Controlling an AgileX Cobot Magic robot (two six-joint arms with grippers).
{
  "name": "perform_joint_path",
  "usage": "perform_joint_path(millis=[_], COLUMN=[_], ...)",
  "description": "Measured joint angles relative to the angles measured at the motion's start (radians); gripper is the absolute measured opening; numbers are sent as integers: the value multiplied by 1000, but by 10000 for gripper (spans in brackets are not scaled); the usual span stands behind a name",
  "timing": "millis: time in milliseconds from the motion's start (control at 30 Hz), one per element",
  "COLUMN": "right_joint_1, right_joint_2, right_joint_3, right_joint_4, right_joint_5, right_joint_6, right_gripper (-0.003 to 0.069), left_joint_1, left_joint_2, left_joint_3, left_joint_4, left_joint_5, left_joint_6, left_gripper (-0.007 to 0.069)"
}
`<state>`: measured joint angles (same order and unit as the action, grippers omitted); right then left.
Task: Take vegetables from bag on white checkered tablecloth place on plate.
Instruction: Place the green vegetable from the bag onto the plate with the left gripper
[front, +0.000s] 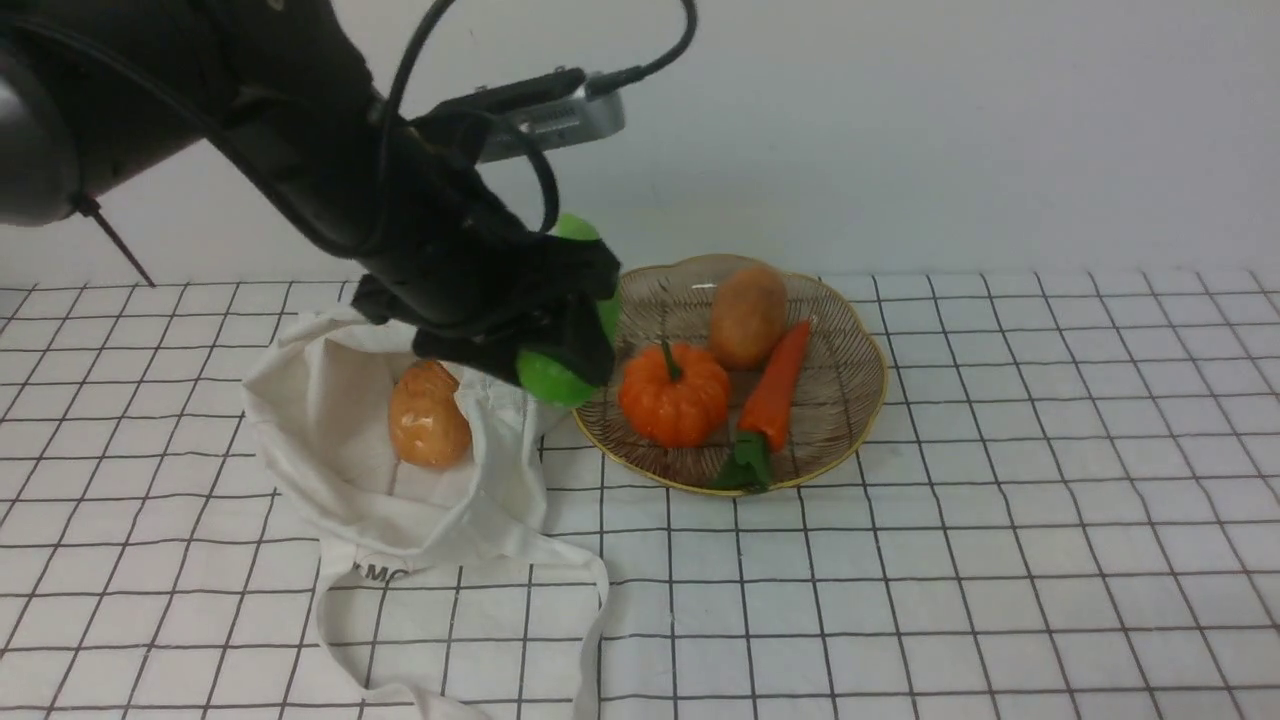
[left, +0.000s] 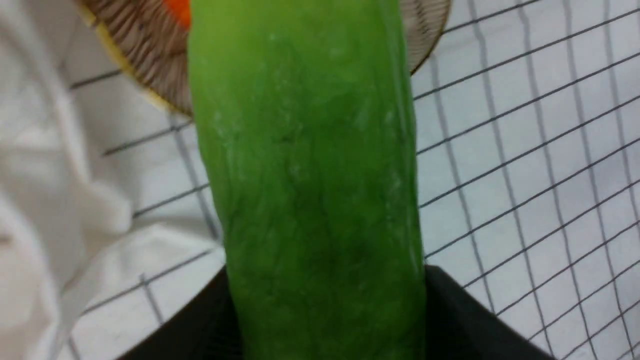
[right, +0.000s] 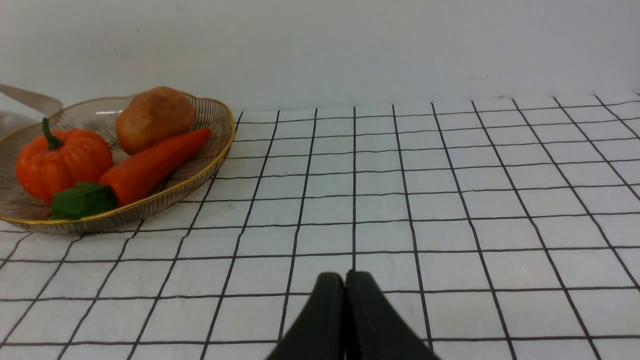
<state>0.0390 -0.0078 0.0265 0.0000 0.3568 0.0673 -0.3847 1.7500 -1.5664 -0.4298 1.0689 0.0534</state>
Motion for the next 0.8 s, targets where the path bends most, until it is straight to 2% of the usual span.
perform_joint_path(millis=[133, 333, 533, 633, 800], right_joint_1=[0, 0, 0, 0, 0], right_joint_2=[0, 0, 0, 0, 0], right_joint_3=[0, 0, 0, 0, 0], right_joint_4=[0, 0, 0, 0, 0], right_joint_5=[0, 0, 0, 0, 0], right_joint_6=[0, 0, 0, 0, 0], right_gripper=[-15, -15, -15, -15, -15], left_joint_1=[-67, -176, -213, -216, -216], left_joint_2=[65, 259, 403, 452, 477], left_joint_3=[-91, -271, -332, -339, -341], left_joint_4=[12, 206, 344, 361, 363], left_joint_5=[-43, -169, -233, -293, -309], left_joint_6=[2, -98, -182, -193, -187], left_gripper=[371, 371, 373, 424, 573])
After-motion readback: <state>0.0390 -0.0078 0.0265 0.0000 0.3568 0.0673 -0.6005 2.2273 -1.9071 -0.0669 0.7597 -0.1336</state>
